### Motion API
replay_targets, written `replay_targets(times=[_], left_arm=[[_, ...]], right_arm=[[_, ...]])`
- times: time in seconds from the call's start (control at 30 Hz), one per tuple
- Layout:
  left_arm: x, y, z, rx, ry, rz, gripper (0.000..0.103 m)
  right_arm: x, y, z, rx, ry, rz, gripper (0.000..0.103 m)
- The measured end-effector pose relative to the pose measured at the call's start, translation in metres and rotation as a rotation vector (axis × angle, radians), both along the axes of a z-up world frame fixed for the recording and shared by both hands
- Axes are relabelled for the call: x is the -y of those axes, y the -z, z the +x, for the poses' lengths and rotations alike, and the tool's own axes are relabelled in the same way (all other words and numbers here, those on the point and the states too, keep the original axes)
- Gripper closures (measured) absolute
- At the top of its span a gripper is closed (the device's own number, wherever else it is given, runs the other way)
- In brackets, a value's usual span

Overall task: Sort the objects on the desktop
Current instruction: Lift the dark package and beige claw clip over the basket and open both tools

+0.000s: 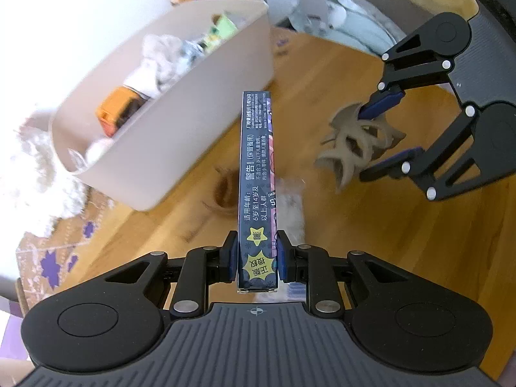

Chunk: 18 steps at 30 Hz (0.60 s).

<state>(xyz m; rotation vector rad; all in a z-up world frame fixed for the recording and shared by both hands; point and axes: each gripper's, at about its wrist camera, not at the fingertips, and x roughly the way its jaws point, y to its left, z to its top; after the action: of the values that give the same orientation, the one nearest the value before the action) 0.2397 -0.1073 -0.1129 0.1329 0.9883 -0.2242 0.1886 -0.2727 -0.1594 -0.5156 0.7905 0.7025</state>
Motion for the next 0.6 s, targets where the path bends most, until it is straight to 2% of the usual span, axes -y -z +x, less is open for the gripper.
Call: replay_targets(times=[0.6], left_arm=[[-0.056, -0.066, 0.012, 0.184, -0.102, -0.008, 0.079]], right_arm=[[0.026, -0.064, 0.064, 0.197, 0.145, 0.047, 0.058]])
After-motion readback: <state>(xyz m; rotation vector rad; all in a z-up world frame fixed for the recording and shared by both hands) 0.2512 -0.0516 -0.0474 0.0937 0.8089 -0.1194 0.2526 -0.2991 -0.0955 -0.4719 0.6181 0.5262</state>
